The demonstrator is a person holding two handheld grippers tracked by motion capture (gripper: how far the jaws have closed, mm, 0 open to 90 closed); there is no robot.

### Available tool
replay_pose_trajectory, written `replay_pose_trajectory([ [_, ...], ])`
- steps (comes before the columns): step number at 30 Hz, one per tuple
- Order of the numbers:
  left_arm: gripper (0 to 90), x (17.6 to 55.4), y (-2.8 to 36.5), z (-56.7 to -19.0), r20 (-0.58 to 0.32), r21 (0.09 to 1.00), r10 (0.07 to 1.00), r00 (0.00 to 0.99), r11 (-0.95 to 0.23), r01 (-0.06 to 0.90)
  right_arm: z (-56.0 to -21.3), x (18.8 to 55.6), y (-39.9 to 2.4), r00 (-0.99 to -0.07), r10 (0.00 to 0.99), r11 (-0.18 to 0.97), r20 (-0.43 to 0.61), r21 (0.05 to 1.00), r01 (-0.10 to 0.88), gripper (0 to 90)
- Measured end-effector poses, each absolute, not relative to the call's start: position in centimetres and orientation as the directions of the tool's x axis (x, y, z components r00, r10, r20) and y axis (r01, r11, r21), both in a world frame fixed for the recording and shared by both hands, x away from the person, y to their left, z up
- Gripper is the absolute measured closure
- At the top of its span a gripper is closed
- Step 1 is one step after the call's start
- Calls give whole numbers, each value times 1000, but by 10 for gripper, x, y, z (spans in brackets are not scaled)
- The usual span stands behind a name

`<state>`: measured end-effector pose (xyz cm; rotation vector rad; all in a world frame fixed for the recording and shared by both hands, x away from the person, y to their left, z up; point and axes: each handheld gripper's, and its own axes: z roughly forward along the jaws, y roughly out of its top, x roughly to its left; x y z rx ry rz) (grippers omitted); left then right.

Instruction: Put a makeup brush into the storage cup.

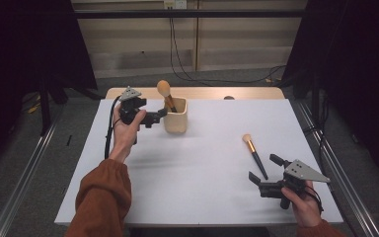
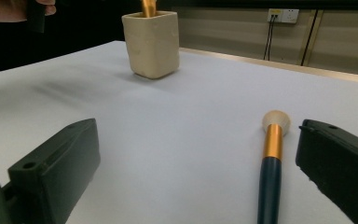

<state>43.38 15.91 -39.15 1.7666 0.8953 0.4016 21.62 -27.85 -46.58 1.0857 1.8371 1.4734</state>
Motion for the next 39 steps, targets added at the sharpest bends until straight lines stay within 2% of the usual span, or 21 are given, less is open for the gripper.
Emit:
replay_pose_trajectory([
  [6, 33, 423, 164, -393, -115, 928, 739, 664, -158, 337, -466, 216, -279, -527, 847, 80, 67, 965, 251, 0],
  [10, 44, 415, 165, -394, -140, 929, 710, 690, -147, 339, -466, 217, -279, -526, 848, 81, 65, 965, 249, 0],
  [12, 44, 410, 166, -395, -115, 943, 723, 681, -137, 305, -466, 217, -279, -524, 849, 77, 68, 965, 250, 0],
  [14, 49, 406, 170, -396, -130, 943, 716, 686, -125, 309, -465, 216, -280, -523, 850, 77, 67, 965, 250, 0],
  [20, 49, 390, 180, -400, -99, 947, 707, 701, -149, 284, -465, 216, -280, -518, 852, 72, 70, 966, 249, 0],
  [24, 38, 383, 188, -404, -123, 948, 710, 694, -124, 294, -465, 216, -280, -518, 852, 72, 70, 966, 250, 0],
  [34, 36, 354, 198, -415, -85, 958, 711, 698, -135, 255, -465, 215, -281, -520, 852, 77, 66, 966, 249, 0],
  [39, 39, 342, 202, -419, -103, 962, 708, 699, -109, 251, -465, 216, -281, -517, 853, 73, 70, 965, 251, 0],
])
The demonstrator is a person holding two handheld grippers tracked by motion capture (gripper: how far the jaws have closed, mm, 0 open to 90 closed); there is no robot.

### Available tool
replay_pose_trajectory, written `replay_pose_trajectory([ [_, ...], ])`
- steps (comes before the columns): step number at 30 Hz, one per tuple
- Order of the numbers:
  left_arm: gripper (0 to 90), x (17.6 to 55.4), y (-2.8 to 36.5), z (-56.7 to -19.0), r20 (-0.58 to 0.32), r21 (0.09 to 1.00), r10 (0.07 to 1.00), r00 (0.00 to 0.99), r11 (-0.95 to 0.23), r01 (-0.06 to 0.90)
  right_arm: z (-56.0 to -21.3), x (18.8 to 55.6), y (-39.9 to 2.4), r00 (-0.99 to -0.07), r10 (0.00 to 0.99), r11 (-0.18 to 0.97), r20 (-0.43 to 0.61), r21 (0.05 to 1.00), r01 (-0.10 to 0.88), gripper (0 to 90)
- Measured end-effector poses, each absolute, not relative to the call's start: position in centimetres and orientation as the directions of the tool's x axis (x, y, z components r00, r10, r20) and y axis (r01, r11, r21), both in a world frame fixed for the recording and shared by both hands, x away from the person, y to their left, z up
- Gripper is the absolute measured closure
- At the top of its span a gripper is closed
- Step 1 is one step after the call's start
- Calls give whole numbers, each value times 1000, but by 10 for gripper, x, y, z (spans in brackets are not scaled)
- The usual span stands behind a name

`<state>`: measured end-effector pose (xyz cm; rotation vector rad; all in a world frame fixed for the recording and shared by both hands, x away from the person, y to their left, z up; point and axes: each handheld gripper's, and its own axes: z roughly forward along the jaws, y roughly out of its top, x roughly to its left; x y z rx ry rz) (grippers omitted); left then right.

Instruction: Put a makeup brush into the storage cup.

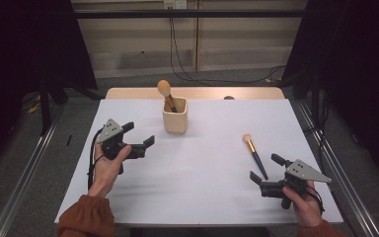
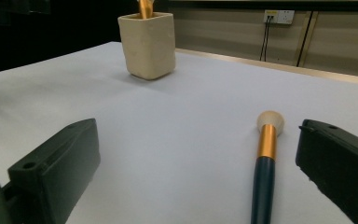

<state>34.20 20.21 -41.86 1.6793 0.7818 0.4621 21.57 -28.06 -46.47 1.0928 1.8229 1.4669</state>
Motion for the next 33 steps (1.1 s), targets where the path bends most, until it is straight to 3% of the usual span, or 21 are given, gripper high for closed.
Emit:
replay_pose_trajectory([
  [33, 40, 267, 239, -441, -68, 953, 762, 644, -141, 269, -464, 215, -279, -519, 852, 80, 63, 965, 249, 0],
])
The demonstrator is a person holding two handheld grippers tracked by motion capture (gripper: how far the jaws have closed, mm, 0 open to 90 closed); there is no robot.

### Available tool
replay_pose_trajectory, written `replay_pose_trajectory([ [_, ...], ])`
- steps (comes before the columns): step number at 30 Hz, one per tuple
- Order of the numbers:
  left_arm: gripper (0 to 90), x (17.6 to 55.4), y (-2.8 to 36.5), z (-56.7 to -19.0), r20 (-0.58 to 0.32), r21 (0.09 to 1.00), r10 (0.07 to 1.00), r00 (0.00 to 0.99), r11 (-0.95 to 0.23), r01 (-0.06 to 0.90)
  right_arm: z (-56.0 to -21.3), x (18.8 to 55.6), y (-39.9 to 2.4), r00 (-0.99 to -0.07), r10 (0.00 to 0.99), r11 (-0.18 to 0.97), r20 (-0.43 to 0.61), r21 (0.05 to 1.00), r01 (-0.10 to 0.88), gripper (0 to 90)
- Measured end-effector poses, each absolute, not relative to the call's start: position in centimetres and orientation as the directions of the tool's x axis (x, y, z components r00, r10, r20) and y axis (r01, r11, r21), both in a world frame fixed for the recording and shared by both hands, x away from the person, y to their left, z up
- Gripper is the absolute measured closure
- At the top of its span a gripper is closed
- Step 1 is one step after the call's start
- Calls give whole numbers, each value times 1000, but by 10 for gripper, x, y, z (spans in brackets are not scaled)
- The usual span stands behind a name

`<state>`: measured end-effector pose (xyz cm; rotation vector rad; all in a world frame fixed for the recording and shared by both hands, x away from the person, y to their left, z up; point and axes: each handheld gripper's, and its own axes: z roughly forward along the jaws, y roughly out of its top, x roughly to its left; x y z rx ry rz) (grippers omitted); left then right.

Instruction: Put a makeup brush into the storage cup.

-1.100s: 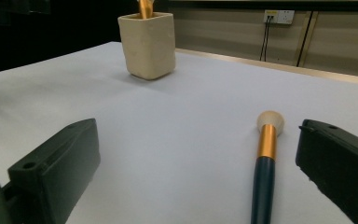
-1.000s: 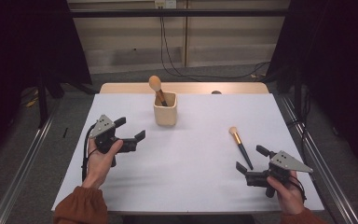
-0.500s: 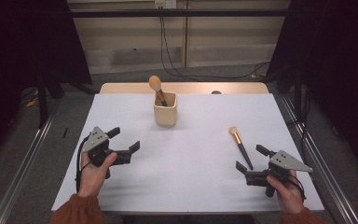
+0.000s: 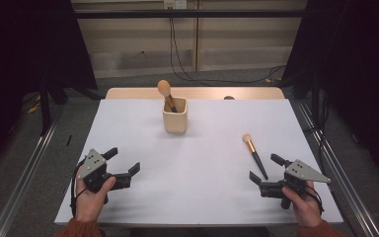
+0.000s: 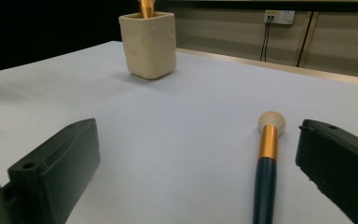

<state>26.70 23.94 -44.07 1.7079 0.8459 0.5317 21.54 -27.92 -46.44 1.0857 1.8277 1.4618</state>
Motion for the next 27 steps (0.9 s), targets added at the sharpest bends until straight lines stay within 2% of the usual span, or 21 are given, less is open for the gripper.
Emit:
replay_pose_trajectory([
  [17, 38, 252, 251, -454, -68, 955, 783, 618, -127, 267, -464, 215, -282, -517, 853, 67, 73, 967, 247, 0],
  [27, 36, 248, 253, -456, -72, 951, 776, 627, -135, 277, -454, 228, -286, -480, 872, 41, 94, 964, 264, 5],
])
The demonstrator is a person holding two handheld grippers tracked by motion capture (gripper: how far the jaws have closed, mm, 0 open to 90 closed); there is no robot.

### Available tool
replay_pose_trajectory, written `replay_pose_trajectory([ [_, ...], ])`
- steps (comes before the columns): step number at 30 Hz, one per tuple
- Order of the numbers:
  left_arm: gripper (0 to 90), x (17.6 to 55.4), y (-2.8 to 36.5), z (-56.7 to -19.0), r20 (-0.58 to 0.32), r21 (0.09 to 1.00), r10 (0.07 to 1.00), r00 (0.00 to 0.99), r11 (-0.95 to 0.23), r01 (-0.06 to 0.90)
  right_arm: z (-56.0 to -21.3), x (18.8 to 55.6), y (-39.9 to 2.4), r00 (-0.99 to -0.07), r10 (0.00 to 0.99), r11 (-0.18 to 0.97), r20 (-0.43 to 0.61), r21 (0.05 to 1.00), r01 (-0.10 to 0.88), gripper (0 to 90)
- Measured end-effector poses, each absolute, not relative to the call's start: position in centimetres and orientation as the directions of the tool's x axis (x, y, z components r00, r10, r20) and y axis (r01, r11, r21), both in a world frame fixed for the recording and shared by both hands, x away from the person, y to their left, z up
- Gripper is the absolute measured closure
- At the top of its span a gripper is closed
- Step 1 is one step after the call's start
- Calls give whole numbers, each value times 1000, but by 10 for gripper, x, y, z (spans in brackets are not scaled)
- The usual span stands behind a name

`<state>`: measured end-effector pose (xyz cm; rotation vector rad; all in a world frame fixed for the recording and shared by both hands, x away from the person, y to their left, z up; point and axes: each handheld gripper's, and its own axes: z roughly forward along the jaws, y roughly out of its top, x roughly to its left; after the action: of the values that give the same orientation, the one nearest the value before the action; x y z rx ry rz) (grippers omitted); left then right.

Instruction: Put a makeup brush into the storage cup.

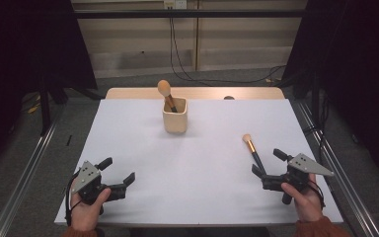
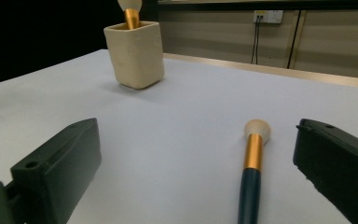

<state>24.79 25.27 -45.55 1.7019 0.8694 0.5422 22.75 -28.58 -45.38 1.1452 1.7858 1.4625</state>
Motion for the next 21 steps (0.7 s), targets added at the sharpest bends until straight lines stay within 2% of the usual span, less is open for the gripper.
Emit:
replay_pose_trajectory([
  [14, 36, 241, 252, -453, -57, 952, 780, 623, -146, 269, -444, 252, -288, -492, 863, 33, 115, 959, 282, 0],
  [21, 36, 241, 255, -454, -56, 952, 783, 619, -145, 270, -440, 268, -290, -495, 863, 63, 104, 949, 309, 2],
])
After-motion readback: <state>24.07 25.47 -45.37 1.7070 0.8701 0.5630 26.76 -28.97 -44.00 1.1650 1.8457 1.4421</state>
